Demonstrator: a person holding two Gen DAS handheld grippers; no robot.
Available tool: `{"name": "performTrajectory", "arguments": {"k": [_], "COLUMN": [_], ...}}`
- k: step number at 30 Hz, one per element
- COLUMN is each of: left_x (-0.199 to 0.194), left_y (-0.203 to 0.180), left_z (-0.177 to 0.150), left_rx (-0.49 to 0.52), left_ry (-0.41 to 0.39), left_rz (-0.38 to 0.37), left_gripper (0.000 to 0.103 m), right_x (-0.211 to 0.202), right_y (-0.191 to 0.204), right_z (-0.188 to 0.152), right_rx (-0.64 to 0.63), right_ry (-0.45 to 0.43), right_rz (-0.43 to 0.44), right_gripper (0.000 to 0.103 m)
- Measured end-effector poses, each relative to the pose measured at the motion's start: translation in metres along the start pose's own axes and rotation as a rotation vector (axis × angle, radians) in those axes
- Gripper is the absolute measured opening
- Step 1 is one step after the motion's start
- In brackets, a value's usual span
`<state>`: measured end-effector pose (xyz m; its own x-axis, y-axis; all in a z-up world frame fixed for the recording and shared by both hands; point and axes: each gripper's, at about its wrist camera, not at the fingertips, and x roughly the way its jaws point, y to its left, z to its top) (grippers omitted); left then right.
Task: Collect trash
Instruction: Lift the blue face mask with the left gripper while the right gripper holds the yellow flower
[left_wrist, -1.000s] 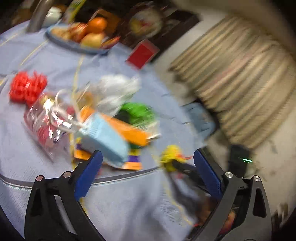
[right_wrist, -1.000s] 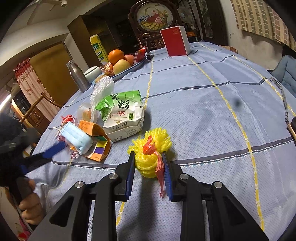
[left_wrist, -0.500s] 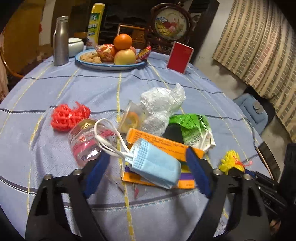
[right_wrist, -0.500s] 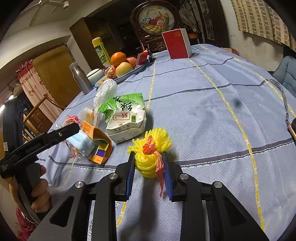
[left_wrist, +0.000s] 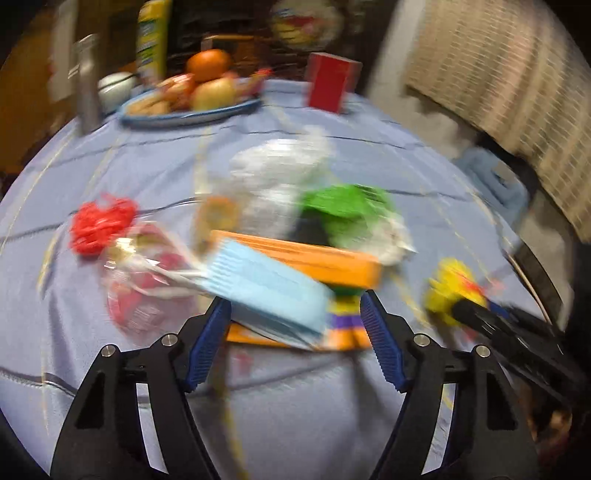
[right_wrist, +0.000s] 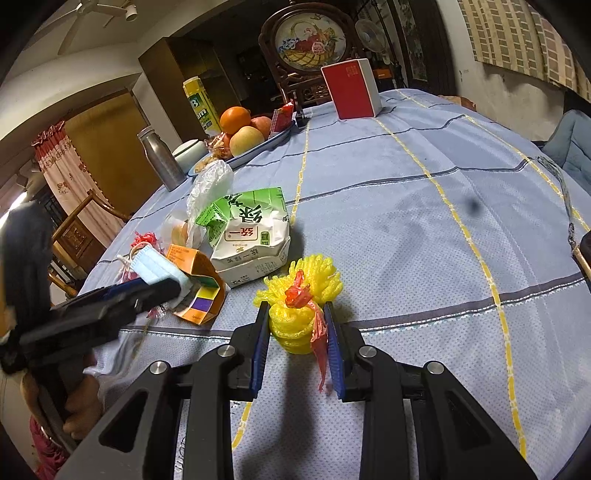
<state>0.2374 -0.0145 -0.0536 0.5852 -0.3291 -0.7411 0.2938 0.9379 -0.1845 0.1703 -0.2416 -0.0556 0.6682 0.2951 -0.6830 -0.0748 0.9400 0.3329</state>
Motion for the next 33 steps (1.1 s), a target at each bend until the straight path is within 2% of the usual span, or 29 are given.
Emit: {"name": "performTrajectory", "arguments": {"k": [1,4,7,9,11,15,20,22,24,26,29,33], "left_x": [0.002,-0.006,-0.018,-0.022,-0.024,-0.015,-0.003,-0.006,-0.012,-0.017,-0.030,-0.051], "left_y": [0.013,0.044,0.070,0.073,0.067,0.051,0.051,0.050,0.049,0.050,0.048,0.037], "left_z": [0.004,0.005,-0.003,-0.007,-0.009,-0.003,0.004,0.004,0.003,0.000,-0.007,-0.015], "left_rx": [-0.029,-0.095,-0.141,-0.129,-0.093,-0.023,-0.021,-0.013,-0.008,-0.021,-0.031,-0.022], "left_ry": [-0.004,-0.025,-0.020,-0.010,-0.012,-0.004,0.017,0.005,-0.023,-0.042,-0.067,-0.096], "left_rz": [0.075,0.164,0.158,0.134,0.109,0.142,0.152,0.119,0.086,0.056,-0.024,-0.094], "left_gripper": [0.071,0.072,0.074,0.074,0.076,0.079,0.079,0.077,0.062,0.053,0.052,0.047], "right_x": [0.000,0.000,0.000,0.000,0.001,0.002,0.004,0.004,0.004,0.004,-0.001,-0.012], "right_y": [0.000,0.001,0.000,0.001,0.001,0.002,0.003,0.003,0.004,0.005,0.005,0.004], "right_z": [0.000,0.000,0.000,0.000,0.001,0.001,0.001,0.002,0.002,0.002,0.000,-0.008], "right_rx": [-0.001,-0.004,-0.005,-0.010,-0.014,-0.016,-0.018,-0.022,-0.028,-0.032,-0.036,-0.037], "right_ry": [0.000,-0.002,-0.004,-0.004,-0.004,0.004,0.009,0.009,0.009,0.007,-0.020,-0.050], "right_rz": [0.000,0.005,0.009,0.008,0.004,-0.001,-0.004,-0.003,-0.004,-0.004,-0.002,-0.020], "right_gripper": [0.029,0.029,0.029,0.029,0.029,0.029,0.028,0.028,0.028,0.028,0.027,0.027]}}
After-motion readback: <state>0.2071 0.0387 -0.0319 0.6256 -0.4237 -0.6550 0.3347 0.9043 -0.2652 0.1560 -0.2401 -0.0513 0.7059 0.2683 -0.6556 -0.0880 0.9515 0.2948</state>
